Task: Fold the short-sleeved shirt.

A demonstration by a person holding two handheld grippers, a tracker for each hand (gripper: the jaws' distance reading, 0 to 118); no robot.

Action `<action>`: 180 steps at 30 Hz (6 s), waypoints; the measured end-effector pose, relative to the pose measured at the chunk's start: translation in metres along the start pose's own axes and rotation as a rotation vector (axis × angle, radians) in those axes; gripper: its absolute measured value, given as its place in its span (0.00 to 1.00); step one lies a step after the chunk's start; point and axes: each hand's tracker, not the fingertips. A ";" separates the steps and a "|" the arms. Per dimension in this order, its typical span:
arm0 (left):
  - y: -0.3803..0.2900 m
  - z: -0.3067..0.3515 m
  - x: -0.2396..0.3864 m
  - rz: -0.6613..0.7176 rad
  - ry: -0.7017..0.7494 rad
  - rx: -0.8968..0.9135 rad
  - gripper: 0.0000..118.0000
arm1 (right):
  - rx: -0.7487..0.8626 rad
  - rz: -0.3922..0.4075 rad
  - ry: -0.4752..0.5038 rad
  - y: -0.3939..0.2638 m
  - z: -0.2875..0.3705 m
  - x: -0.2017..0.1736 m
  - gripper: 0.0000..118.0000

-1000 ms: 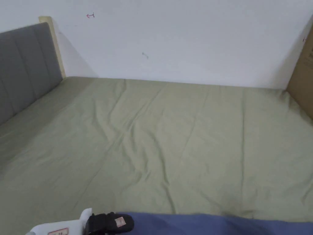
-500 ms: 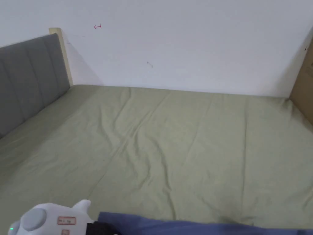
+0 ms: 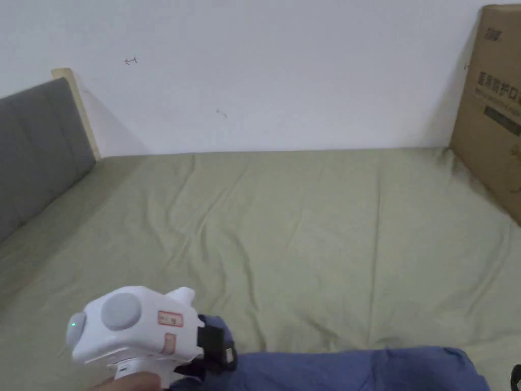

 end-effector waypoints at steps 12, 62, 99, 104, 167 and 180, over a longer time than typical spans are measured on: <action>0.001 -0.037 0.045 0.024 -0.069 0.031 0.95 | -0.009 -0.051 -0.037 -0.008 0.007 0.037 0.00; -0.025 -0.124 -0.149 0.284 -0.784 -0.036 0.05 | -0.170 -0.046 -0.051 -0.003 -0.046 0.003 0.00; -0.020 -0.078 0.100 -0.073 -0.164 0.079 0.92 | -0.074 -0.164 -0.003 -0.012 0.000 0.081 0.00; -0.046 -0.071 0.147 -0.325 -0.170 0.233 0.00 | -0.049 -0.165 -0.032 -0.014 0.003 0.093 0.00; -0.028 -0.050 -0.034 0.011 -0.359 0.154 0.41 | -0.599 -0.053 0.002 -0.043 -0.195 0.050 0.00; -0.023 -0.215 -0.044 0.335 -0.896 -0.202 0.85 | -0.617 -0.132 0.016 -0.042 -0.199 0.058 0.00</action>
